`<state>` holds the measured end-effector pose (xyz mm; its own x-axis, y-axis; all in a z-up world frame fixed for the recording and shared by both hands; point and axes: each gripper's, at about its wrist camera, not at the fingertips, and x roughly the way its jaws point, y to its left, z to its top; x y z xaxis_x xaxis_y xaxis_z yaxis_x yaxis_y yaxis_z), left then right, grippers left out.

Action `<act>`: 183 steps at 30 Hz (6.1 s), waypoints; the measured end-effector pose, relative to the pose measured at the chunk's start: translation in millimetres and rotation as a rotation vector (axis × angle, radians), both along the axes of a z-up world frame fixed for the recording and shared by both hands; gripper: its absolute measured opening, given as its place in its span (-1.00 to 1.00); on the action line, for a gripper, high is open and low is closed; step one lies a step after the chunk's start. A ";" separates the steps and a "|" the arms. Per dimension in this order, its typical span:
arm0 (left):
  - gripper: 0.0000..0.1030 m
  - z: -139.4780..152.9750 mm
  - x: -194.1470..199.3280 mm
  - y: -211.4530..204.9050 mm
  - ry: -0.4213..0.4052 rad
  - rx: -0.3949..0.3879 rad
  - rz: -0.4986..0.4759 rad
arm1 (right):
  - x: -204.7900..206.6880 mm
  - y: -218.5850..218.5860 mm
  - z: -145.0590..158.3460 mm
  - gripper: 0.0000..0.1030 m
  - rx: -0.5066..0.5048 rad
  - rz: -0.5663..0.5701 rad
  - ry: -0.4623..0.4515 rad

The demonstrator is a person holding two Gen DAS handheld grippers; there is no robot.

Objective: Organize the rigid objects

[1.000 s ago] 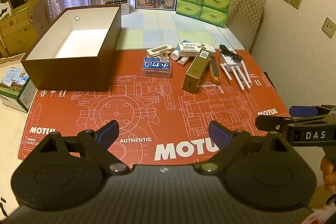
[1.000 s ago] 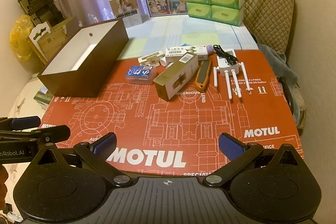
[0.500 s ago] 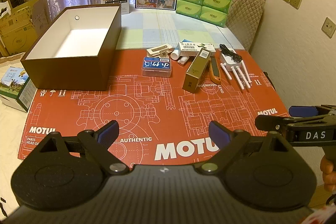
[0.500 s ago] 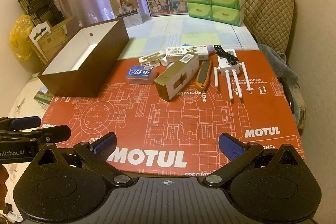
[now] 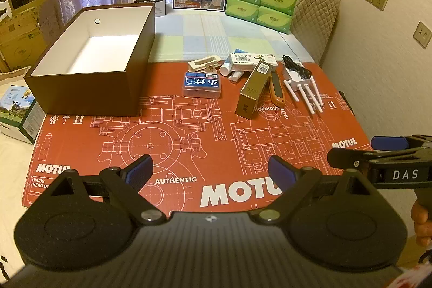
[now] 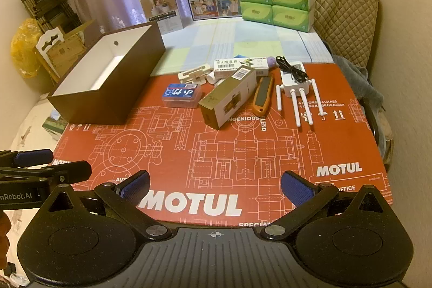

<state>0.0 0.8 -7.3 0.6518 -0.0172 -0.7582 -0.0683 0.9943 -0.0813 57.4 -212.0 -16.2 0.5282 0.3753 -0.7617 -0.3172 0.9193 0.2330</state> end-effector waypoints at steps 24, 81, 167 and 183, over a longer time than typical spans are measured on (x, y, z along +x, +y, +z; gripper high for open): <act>0.75 0.1 17.7 15.3 0.016 -0.009 -0.040 | 10.0 10.4 -0.7 0.96 -0.010 -0.027 0.014; 0.74 -72.5 152.8 39.4 -0.001 0.009 -0.157 | 122.9 -4.8 -46.0 0.96 -0.022 -0.168 0.041; 0.04 -161.8 314.9 5.6 0.229 0.073 -0.157 | 269.1 -105.6 -99.4 0.94 -0.081 -0.184 0.061; 0.02 -131.4 292.7 32.0 0.179 0.089 0.029 | 302.3 -48.8 -117.0 -0.31 -0.164 0.173 -0.075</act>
